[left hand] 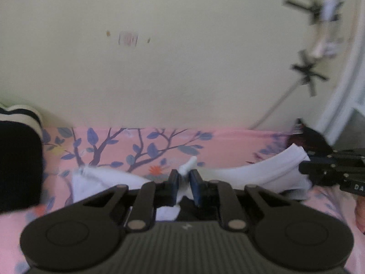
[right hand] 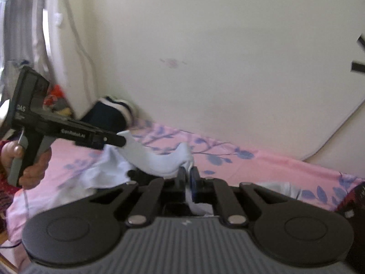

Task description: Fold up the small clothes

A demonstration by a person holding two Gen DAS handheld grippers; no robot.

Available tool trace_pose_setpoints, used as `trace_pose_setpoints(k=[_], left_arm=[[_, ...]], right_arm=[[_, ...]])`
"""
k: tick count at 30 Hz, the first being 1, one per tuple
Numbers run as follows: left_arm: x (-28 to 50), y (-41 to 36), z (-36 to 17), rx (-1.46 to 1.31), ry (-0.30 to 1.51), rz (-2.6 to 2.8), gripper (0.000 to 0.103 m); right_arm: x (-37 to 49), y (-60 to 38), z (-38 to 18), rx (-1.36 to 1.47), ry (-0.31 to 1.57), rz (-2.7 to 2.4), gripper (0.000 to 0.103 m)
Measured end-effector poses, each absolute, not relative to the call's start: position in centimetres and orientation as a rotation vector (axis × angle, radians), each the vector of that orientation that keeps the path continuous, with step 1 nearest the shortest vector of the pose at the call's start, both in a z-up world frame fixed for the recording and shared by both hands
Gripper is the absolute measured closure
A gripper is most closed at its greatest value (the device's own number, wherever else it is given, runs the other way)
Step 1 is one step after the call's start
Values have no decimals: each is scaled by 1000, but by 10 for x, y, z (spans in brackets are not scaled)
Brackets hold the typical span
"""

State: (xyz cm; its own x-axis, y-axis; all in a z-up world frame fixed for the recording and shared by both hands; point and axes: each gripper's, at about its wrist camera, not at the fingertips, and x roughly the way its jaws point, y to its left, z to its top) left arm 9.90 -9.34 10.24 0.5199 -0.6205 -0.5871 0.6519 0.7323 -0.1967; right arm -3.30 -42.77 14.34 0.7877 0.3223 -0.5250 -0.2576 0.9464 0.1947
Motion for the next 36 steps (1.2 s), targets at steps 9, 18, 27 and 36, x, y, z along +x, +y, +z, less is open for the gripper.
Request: trace_pose_setpoints(k=[9,18,27,36], left_arm=[[-36,6,76,-35,675,-777,90],[-61,47,38,-88,780,-741,82],[25,74,78,-221,694,-485,14],[58,33,49,-247,862,-563,99]], right_arm=[[-180,-389,114,161,574,326,103],[-229,-394,52,367,734,264,68],[-227,-442,89,426,488,-75,28],[-196,-457,57,616,557,-72,90]])
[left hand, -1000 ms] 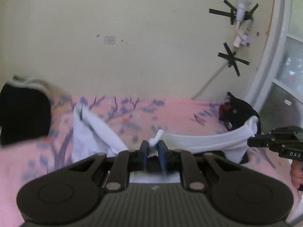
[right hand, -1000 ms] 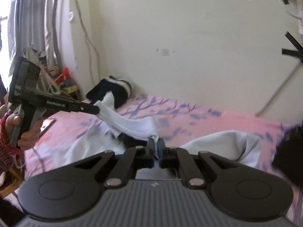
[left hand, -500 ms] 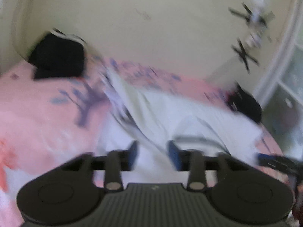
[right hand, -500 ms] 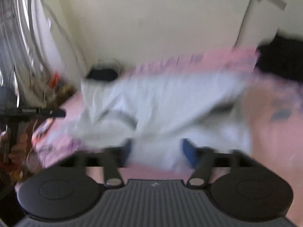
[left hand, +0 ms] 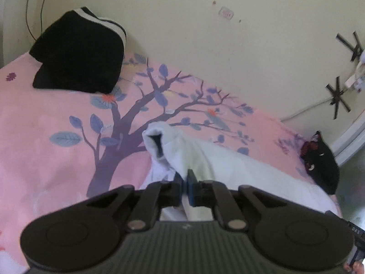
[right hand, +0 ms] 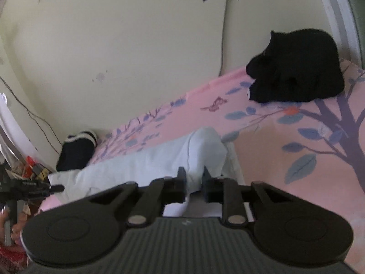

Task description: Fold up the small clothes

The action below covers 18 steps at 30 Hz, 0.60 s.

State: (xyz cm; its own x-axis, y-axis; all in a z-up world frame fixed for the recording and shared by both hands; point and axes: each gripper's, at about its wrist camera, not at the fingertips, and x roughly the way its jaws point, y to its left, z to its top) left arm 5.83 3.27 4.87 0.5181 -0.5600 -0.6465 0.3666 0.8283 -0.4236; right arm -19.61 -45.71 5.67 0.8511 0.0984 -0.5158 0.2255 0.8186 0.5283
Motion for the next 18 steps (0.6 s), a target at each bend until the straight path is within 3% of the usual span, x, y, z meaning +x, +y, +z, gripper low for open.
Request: trace_pose_setpoints(k=[5,13,14,15,16,18], left_arm=[[11,67,60,-341,802,-630,99],[22,52,0,-264,891,-500,96],[20,50,2,-244,887,-497,95],[17,48,5,-210,884,-499,95],[13,50,10,-194,882,-511,94],[4,61,22,-197,858,-537,89]], right_arm=[[-236,-475,69,638,494,-92,94],[-215,-457,24,552,603,-170,91],[-215,-456,28,535,611,-169,81],[-218,-456,32,529,608,-159,55],[-224,-458,37,528,584,-153,41],[-242,-466,53,497,513,-194,36]])
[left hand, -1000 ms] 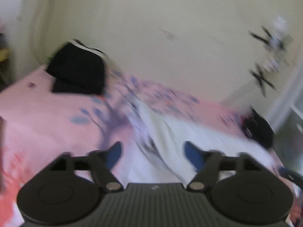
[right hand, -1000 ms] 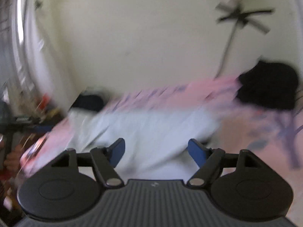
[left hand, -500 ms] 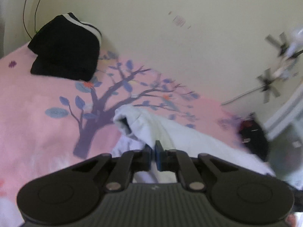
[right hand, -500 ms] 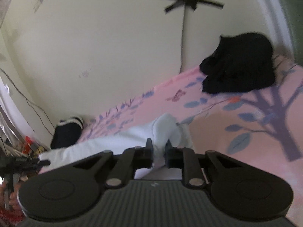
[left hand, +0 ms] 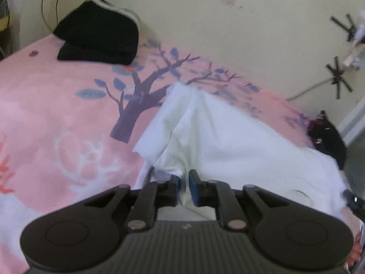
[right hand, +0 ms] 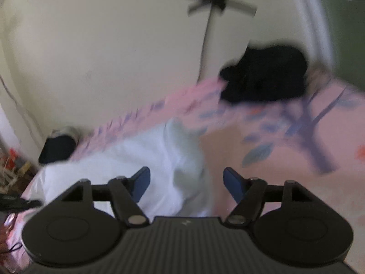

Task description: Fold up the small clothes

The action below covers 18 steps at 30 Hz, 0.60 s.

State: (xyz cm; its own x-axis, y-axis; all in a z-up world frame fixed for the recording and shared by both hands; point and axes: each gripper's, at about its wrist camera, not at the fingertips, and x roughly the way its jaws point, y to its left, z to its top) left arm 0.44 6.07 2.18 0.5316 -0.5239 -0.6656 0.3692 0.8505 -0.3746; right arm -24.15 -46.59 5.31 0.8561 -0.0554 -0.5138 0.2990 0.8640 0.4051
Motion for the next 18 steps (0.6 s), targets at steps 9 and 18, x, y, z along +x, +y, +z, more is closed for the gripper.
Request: trace_pose_setpoints(k=[9,18], left_arm=[[-2,65,87,-249,627,-633,86],[45,-27,20,-76,773,-637,88]], right_arm=[[-199,-418,98,374,441,24,56],[-74,-340,35,252,705,136,99]])
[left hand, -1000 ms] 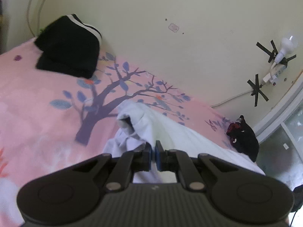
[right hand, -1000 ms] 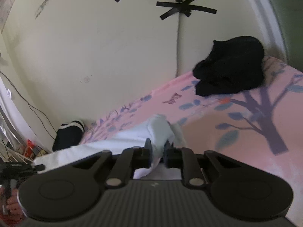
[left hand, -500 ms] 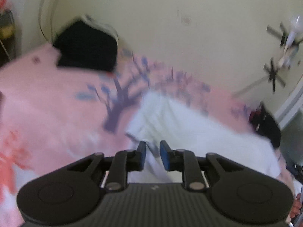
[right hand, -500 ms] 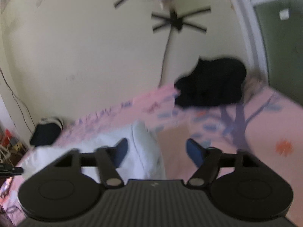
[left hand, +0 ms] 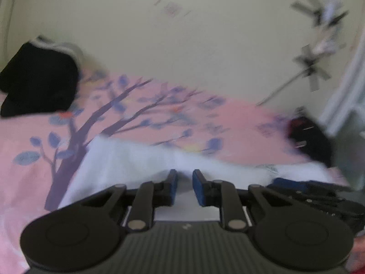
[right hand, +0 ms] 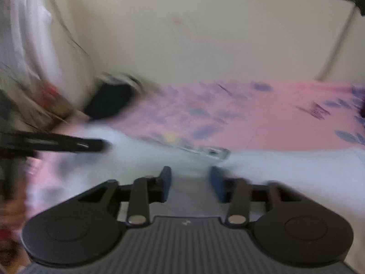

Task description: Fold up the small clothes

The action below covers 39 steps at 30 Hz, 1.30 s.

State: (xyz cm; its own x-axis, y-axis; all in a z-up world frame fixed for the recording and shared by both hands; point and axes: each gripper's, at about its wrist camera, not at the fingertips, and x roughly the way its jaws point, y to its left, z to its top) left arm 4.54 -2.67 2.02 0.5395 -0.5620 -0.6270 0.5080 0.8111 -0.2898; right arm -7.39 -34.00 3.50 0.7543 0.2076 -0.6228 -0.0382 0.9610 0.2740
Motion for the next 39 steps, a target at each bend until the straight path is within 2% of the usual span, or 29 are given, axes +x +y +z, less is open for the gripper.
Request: trace_pose_setpoints(k=[1,4,10,16,22,27,31,32,33,34,37,39], left_arm=[[53,-28,8,-91,807,-621,92],[57,-23,-4,-135,767,-614,97],[42,-26,-5,-82,684,-608,97],[43,-29,-4,-72,674,-601,97],[44,-25,-4,-101,681,-618,97],[43,-24,-4,-100,677,-626,95],[40,-26,-4,-87,666,-641,86],[39,-27,-3,-80,662,-644,85],[38,-28,-3,-72,658,-647,82],[37,-30,-3,-61,654,-650,80],[34,-33,-2,-36,643,-657,74],[33,-34,-2,-27,639,-661,71]], right_arm=[[-67,-348,25,252,687,108,103],[-52,-380,16,437,703,67,103],[-69,-382,17,473,676,75,103],[-143,-430,27,540,569,-97,103],[-183,-462,14,658,593,-156,103],[-184,-447,22,593,596,-182,103],[-191,-443,28,607,583,-186,103],[-194,-442,33,608,566,-173,101],[-198,-441,40,603,540,-160,78],[-201,-439,50,582,507,-158,71],[-204,-434,75,501,446,-162,64],[-202,-430,81,468,442,-166,54]])
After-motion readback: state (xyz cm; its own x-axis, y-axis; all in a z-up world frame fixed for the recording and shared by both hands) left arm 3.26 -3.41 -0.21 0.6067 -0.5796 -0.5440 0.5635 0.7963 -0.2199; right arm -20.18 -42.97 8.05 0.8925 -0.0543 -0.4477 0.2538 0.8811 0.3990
